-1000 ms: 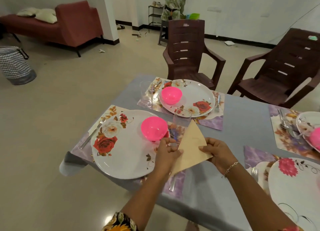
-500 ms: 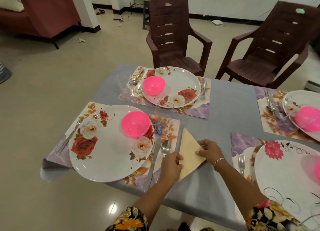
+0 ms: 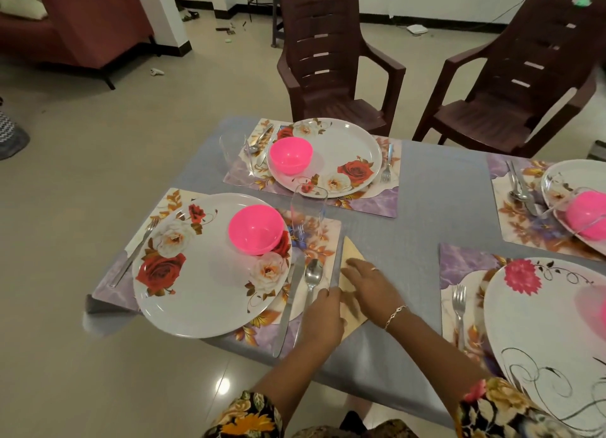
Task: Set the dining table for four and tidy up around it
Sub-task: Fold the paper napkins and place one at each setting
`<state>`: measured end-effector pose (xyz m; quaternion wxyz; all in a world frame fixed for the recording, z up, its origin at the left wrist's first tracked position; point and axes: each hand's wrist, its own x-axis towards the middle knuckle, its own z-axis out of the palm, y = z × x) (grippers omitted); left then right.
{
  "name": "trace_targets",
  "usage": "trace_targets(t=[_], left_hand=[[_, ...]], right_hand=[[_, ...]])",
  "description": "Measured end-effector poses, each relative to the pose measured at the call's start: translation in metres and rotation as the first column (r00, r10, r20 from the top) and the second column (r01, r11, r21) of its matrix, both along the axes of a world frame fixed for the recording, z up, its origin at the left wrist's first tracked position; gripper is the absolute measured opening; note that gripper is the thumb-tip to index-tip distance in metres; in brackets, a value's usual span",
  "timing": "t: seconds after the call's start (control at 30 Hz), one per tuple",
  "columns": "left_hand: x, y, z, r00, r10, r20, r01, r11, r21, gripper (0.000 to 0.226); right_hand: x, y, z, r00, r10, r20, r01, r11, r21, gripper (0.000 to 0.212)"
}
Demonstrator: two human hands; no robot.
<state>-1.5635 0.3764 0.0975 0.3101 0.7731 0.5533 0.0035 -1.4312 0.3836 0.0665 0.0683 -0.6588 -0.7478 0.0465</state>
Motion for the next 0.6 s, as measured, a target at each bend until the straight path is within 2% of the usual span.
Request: trace_targets(t=[0.17,0.27,0.43,0.5,0.6], left_hand=[[0.000,-0.001,0.004,0.977,-0.116,-0.179,0.127,0.991,0.051,0.049],[-0.002,0.000,0.004,0.955,-0.172,-0.243,0.193,0.979,0.064,0.053],[-0.001,0.006,0.006,0.913,-0.250,-0.322,0.272,0.962,0.025,0.059],[0.001,0.007,0.011,0.897,-0.262,-0.355,0.285,0.959,0.012,0.060],[0.004,0.007,0.013,0.882,-0.259,-0.394,0.288,0.957,0.015,0.060]], right_hand=[[0.005,-0.002,-0.014,0.996,0.083,-0.015,-0.084,0.982,-0.171,0.055],[0.015,0.000,-0.009,0.996,0.084,0.022,-0.073,0.946,-0.317,0.083],[0.027,0.007,0.000,0.984,0.153,0.087,-0.106,0.910,-0.400,0.120],[0.028,0.009,0.000,0.994,0.088,0.059,-0.057,0.911,-0.408,0.116],[0.033,0.002,0.002,0.996,-0.091,-0.009,0.083,0.939,-0.335,0.083]])
